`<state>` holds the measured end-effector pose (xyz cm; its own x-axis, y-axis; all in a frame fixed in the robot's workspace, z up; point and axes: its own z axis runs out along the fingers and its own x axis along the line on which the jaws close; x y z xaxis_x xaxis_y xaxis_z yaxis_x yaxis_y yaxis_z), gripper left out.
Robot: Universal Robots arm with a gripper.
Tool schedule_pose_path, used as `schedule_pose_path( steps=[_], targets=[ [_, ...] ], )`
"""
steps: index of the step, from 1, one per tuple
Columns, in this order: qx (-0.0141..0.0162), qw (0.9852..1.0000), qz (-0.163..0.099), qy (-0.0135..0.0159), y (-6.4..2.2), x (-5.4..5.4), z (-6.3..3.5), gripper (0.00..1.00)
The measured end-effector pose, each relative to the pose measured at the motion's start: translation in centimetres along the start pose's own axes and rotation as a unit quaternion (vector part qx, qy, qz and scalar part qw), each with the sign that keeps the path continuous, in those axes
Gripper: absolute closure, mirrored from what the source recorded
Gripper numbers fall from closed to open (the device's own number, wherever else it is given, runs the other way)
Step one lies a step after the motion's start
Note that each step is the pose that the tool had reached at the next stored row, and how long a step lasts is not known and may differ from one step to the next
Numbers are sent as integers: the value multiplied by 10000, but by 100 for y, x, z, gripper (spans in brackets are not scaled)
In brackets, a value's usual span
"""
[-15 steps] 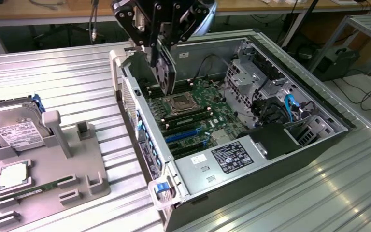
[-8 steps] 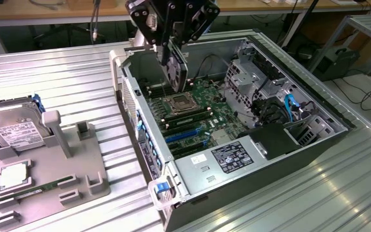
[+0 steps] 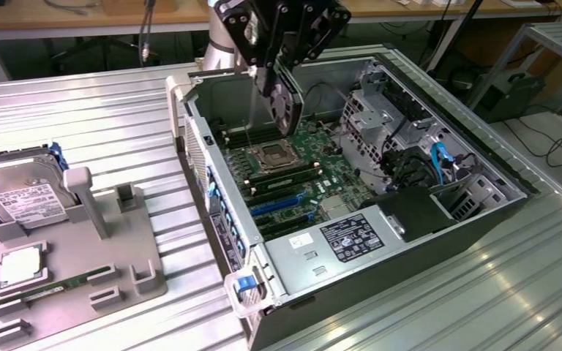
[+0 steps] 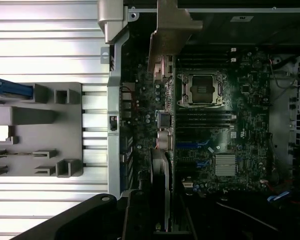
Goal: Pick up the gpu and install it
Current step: 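Pick up the gpu and move the gpu toward the slot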
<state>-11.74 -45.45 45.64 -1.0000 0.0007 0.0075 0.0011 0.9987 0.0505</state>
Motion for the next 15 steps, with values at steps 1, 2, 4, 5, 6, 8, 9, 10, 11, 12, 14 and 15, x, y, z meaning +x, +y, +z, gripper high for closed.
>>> schedule_pose_path(
  steps=[1, 2, 4, 5, 6, 8, 9, 10, 11, 12, 14, 15],
  targets=[
    [0, 10000, 0, 0, 0, -26, 0, 73],
    [0, 10000, 0, 0, 0, -51, 0, 73],
    [0, 10000, 0, 0, 0, -104, 0, 73],
    [0, 10000, 0, 0, 0, -125, 0, 73],
    [0, 10000, 0, 0, 0, -148, 1, 73],
    [0, 10000, 0, 0, 0, -192, 1, 73],
    [0, 10000, 0, 0, 0, -218, 1, 73],
    [0, 10000, 0, 0, 0, -242, 1, 73],
    [0, 10000, 0, 0, 0, -274, 1, 73],
    [0, 10000, 0, 0, 0, -299, 1, 73],
    [0, 10000, 0, 0, 0, -354, 2, 73],
    [0, 10000, 0, 0, 0, -376, 2, 73]
  ],
)
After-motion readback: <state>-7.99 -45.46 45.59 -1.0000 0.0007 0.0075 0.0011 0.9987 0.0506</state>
